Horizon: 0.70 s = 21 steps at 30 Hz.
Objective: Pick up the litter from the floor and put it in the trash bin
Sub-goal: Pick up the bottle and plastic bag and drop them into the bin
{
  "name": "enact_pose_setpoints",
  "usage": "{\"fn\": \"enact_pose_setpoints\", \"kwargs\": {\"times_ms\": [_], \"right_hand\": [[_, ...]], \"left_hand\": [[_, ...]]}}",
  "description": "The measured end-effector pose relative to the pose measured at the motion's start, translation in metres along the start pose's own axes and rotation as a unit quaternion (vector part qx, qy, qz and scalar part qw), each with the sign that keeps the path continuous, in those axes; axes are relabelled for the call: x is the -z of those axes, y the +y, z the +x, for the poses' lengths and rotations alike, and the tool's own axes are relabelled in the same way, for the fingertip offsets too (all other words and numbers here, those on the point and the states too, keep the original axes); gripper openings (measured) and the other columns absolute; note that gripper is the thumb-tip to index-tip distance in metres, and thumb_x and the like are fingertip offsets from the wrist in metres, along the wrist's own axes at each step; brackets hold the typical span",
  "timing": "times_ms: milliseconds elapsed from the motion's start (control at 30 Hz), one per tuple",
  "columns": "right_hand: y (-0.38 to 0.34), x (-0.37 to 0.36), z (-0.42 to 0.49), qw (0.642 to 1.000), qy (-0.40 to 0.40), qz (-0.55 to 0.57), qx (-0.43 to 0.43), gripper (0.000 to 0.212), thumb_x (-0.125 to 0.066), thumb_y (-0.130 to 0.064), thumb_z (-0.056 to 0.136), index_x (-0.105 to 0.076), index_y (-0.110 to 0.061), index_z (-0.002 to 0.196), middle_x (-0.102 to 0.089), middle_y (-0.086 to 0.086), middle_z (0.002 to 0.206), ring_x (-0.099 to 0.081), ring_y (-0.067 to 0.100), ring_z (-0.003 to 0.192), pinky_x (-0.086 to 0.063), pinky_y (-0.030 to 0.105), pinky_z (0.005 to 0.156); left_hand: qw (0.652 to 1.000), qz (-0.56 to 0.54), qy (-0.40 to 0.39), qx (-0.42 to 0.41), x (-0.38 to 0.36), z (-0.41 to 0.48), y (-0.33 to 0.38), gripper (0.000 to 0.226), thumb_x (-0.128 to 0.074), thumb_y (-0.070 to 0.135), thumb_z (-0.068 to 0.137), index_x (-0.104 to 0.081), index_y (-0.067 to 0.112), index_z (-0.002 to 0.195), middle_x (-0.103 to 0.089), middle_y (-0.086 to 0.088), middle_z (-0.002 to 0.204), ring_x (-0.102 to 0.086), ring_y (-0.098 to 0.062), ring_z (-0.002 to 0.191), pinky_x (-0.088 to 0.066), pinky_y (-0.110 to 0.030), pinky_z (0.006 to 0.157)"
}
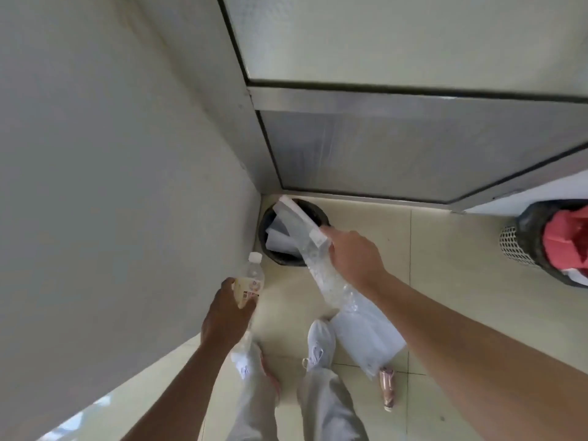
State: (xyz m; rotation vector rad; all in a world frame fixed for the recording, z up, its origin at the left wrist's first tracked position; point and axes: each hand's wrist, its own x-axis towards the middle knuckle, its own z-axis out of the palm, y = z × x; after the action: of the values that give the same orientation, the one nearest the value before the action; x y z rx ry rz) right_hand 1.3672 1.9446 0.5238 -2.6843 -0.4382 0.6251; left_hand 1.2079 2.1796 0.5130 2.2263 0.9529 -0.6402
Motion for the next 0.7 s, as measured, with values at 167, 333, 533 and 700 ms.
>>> {"fn": "enact_pose_setpoints", "kwargs": {"times_ms": [167, 333, 533, 700], "right_hand": [[0.007, -0.056, 0.075, 0.997, 0.014, -0.068, 0.040, 0.051, -0.050, -0.009, 0.095, -0.054, -0.033, 0.140, -0.069, 0.003, 0.099, -0.070, 0.032, 0.081, -0.044, 0.033, 0.057], [0.003, -0.134, 0.104, 0.986, -0.048, -0.102, 0.122, 0.057, -0.051, -0.013, 0.100, -0.042, -0.028, 0.154, -0.058, 0.004, 0.144, -0.065, 0.030, 0.118, -0.056, 0.040, 0.084], [0.022, -0.223, 0.129, 0.973, -0.161, -0.148, 0.076, 0.056, -0.049, -0.018, 0.104, -0.033, -0.031, 0.156, -0.045, 0.011, 0.151, -0.047, 0.032, 0.138, -0.047, 0.049, 0.105], [0.046, -0.237, 0.120, 0.973, -0.203, -0.109, -0.004, 0.059, -0.053, -0.021, 0.100, -0.034, -0.024, 0.156, -0.035, 0.016, 0.159, -0.034, 0.038, 0.147, -0.040, 0.050, 0.114]], "left_hand": [[1.000, -0.019, 0.024, -0.002, -0.032, 0.064, -0.020, 0.057, -0.069, 0.039, 0.092, -0.045, 0.019, 0.139, -0.064, -0.006, 0.125, -0.064, -0.028, 0.108, -0.051, -0.039, 0.086], [0.996, -0.065, 0.055, -0.002, -0.060, 0.099, -0.017, 0.057, -0.068, 0.040, 0.093, -0.042, 0.022, 0.141, -0.063, -0.003, 0.123, -0.064, -0.022, 0.099, -0.049, -0.034, 0.078], [0.996, -0.066, 0.061, -0.005, -0.079, 0.127, -0.033, 0.057, -0.066, 0.042, 0.092, -0.041, 0.027, 0.140, -0.062, 0.001, 0.122, -0.065, -0.019, 0.098, -0.055, -0.038, 0.079], [0.996, 0.000, 0.079, -0.029, -0.080, 0.142, -0.021, 0.058, -0.068, 0.040, 0.091, -0.044, 0.021, 0.140, -0.061, -0.003, 0.127, -0.061, -0.027, 0.112, -0.054, -0.044, 0.088]]}}
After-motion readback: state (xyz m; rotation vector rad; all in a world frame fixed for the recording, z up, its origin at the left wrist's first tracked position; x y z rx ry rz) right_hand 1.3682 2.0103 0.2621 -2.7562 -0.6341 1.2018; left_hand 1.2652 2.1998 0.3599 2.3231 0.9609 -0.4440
